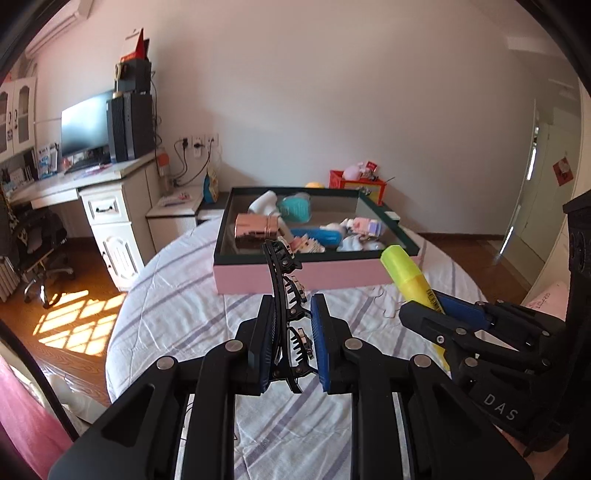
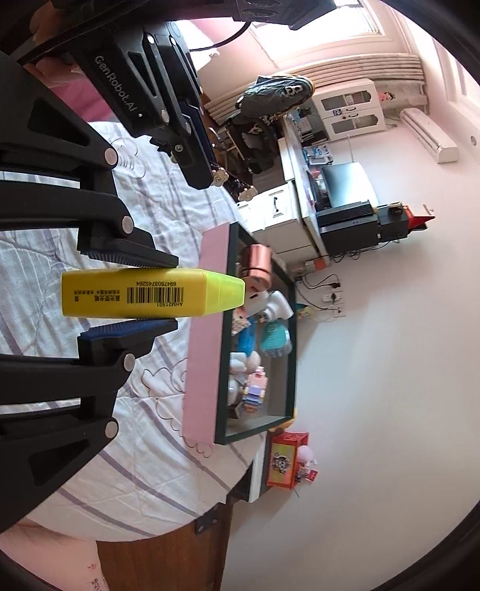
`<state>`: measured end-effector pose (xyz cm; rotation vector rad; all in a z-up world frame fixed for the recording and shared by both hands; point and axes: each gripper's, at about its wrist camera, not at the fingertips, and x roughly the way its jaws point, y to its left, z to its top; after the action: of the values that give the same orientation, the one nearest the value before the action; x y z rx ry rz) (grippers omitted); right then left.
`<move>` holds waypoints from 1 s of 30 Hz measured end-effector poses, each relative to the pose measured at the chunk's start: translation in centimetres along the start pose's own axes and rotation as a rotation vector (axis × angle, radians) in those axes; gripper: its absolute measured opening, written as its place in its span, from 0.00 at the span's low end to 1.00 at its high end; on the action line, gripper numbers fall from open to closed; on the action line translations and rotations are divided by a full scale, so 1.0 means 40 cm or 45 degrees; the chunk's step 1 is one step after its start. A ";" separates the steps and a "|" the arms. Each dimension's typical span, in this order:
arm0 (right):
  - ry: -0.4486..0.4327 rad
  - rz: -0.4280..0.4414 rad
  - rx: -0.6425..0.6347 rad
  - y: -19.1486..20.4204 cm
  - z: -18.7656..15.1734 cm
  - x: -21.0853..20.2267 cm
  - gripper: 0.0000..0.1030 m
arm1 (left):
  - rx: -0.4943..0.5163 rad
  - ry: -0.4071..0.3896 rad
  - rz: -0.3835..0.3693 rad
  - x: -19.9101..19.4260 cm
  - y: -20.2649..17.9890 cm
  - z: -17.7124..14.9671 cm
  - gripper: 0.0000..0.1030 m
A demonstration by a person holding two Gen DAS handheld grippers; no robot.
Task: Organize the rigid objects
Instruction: 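Lift and carry the hair clip toward the pink box while the right carries the highlighter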
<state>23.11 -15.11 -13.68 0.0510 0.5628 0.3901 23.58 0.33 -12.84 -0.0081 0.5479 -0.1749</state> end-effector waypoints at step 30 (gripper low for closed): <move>-0.465 -0.092 -0.236 0.204 0.045 -0.449 0.27 | 0.089 -0.495 0.108 -0.496 -0.121 0.031 0.19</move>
<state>7.31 -14.15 -1.76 -0.0757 0.1663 0.3510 6.77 -1.17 -1.26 0.0485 0.1534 -0.1053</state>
